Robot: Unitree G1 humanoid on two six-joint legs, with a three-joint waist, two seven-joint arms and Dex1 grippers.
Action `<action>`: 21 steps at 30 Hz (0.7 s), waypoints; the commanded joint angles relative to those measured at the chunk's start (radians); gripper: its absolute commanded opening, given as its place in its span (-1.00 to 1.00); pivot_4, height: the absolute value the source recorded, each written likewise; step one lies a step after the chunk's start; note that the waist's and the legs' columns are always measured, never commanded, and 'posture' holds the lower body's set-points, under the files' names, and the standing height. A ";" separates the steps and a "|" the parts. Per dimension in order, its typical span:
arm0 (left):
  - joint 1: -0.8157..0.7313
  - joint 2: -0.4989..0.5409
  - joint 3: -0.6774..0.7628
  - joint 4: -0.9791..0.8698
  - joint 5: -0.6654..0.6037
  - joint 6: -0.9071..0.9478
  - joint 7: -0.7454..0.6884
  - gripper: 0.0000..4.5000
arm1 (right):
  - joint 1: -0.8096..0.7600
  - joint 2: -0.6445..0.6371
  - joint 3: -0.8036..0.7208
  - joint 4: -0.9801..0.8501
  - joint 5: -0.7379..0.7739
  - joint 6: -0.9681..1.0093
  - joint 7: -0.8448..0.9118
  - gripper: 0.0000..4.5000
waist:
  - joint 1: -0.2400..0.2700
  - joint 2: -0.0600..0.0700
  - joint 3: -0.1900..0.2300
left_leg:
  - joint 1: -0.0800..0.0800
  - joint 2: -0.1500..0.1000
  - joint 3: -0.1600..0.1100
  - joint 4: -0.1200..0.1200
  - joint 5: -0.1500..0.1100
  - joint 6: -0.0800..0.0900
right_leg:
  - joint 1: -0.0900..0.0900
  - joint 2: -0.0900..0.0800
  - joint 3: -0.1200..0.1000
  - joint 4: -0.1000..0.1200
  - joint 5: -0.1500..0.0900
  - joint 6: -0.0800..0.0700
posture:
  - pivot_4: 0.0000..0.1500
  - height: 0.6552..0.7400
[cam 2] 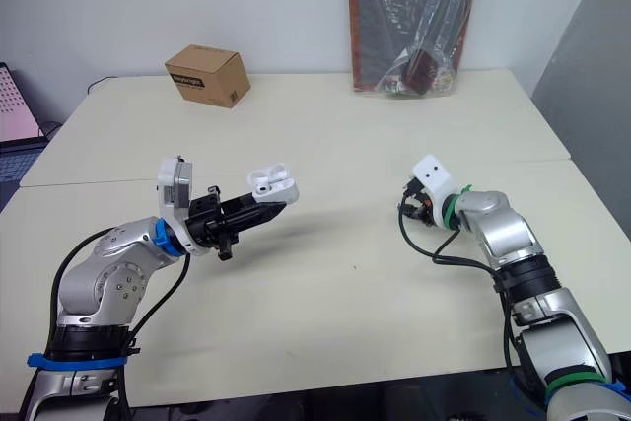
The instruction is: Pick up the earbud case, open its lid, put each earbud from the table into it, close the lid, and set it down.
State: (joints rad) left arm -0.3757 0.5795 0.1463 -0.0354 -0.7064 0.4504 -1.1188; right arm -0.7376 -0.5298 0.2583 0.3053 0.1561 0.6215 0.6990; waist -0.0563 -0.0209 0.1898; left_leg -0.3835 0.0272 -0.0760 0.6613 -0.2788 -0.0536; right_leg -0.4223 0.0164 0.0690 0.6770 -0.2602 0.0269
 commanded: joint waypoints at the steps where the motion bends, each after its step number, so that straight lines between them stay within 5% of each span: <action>1: -0.001 0.005 0.032 -0.041 -0.012 -0.015 0.009 -0.66 | -0.031 0.004 -0.021 0.001 -0.014 -0.013 0.025 -0.07 | 0.000 0.000 0.000 | 0.000 0.000 0.000 0.000 0.000 0.000 | 0.000 0.000 0.000 0.000 0.000 0.000 | 1.00 1.00; 16: 0.007 -0.009 0.031 -0.053 -0.007 -0.031 0.026 -0.66 | -0.061 0.045 -0.031 0.084 -0.062 -0.046 0.047 -0.07 | 0.000 0.000 0.000 | 0.001 0.000 0.000 0.000 0.000 0.000 | 0.000 0.000 0.000 0.001 0.000 0.000 | 1.00 1.00; 21: 0.011 -0.010 0.032 -0.055 -0.007 -0.033 0.030 -0.66 | -0.056 0.034 -0.029 0.083 -0.069 -0.032 0.066 -0.47 | 0.000 0.000 0.000 | 0.001 0.000 0.000 0.001 0.000 0.000 | 0.000 0.000 0.000 0.001 0.000 0.000 | 1.00 1.00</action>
State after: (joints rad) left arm -0.3636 0.5666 0.1528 -0.0437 -0.7044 0.4342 -1.0911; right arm -0.7782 -0.4860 0.2467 0.3977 0.0975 0.5869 0.7514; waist -0.0565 -0.0208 0.1898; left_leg -0.3827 0.0271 -0.0760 0.6618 -0.2787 -0.0537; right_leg -0.4221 0.0164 0.0692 0.6784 -0.2601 0.0268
